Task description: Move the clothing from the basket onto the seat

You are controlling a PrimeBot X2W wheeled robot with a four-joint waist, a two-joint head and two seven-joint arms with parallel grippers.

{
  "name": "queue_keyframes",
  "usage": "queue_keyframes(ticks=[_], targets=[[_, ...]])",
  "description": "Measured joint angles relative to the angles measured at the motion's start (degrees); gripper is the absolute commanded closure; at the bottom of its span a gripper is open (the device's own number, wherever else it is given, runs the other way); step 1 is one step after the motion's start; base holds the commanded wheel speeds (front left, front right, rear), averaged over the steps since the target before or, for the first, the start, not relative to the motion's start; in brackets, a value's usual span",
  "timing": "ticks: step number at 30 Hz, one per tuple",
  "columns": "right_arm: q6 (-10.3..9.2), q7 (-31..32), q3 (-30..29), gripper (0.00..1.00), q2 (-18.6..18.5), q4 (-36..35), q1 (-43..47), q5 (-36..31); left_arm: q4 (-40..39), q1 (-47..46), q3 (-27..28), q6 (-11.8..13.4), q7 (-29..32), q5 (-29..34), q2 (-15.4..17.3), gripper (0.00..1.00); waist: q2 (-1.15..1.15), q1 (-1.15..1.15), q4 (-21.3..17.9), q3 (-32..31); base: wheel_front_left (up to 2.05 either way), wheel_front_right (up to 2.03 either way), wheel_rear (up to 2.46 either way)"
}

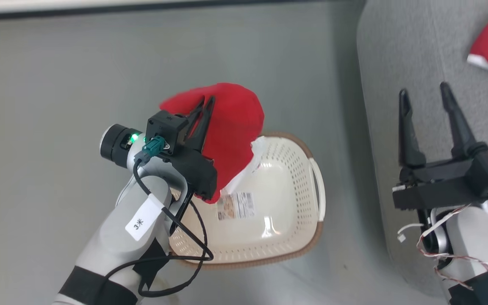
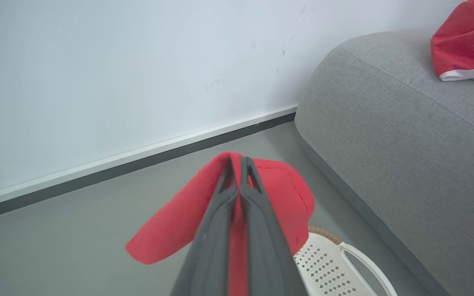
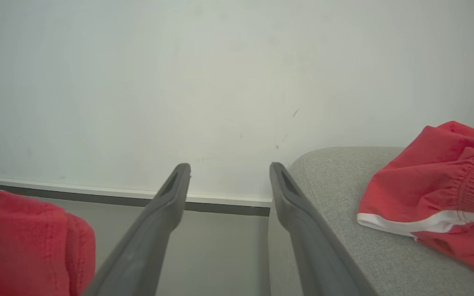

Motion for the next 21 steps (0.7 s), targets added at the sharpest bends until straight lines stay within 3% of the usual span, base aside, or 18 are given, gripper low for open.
queue_keyframes(ticks=[12, 21], targets=[[1.29, 0.0, 1.7, 0.00, 1.6, 4.4, 3.2, 0.0, -4.7, -0.8, -1.0, -0.6, 0.0, -3.0, 0.0, 1.00, 0.00, -0.01, 2.2, -9.5, 0.00, 0.00, 0.00], [3.54, 0.0, 4.4, 0.00, 2.8, 9.2, 4.3, -0.1, -4.9, -1.2, -2.1, -1.0, 0.0, -4.6, -0.1, 1.00, 0.00, -0.01, 2.9, -17.4, 0.00, 0.00, 0.00]])
